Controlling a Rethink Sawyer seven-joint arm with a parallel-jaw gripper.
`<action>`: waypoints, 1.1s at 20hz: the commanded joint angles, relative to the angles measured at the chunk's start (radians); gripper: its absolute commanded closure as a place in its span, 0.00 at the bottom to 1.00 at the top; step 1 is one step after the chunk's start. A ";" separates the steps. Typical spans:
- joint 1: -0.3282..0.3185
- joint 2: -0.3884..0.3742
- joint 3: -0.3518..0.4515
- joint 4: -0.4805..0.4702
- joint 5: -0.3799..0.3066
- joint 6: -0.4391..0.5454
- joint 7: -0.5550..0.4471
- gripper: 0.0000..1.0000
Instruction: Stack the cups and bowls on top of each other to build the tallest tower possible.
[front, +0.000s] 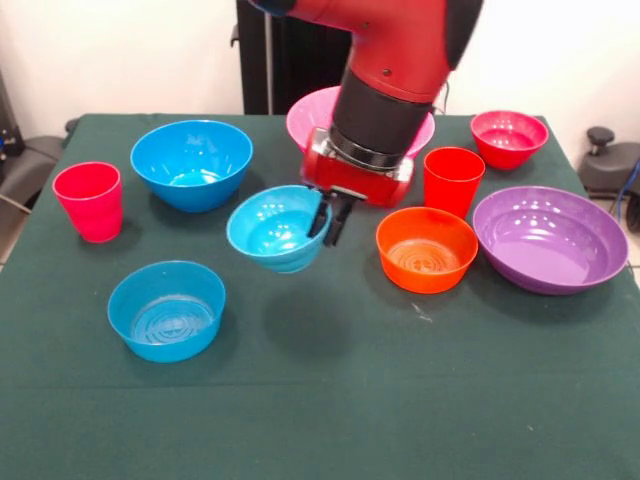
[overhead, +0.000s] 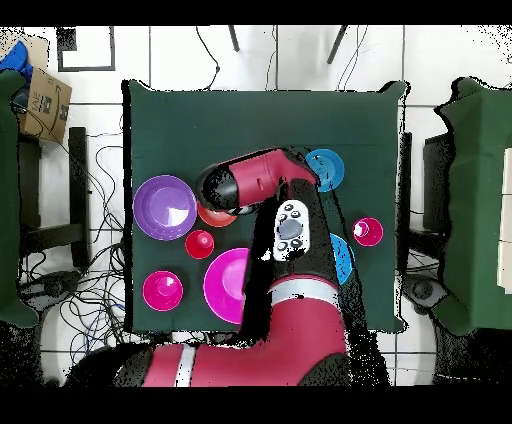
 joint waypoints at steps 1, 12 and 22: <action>0.052 0.102 -0.050 0.004 0.013 -0.134 0.255 1.00; 0.102 0.279 -0.146 -0.148 0.017 -0.259 0.328 1.00; 0.154 0.363 -0.198 -0.212 0.122 -0.289 0.360 1.00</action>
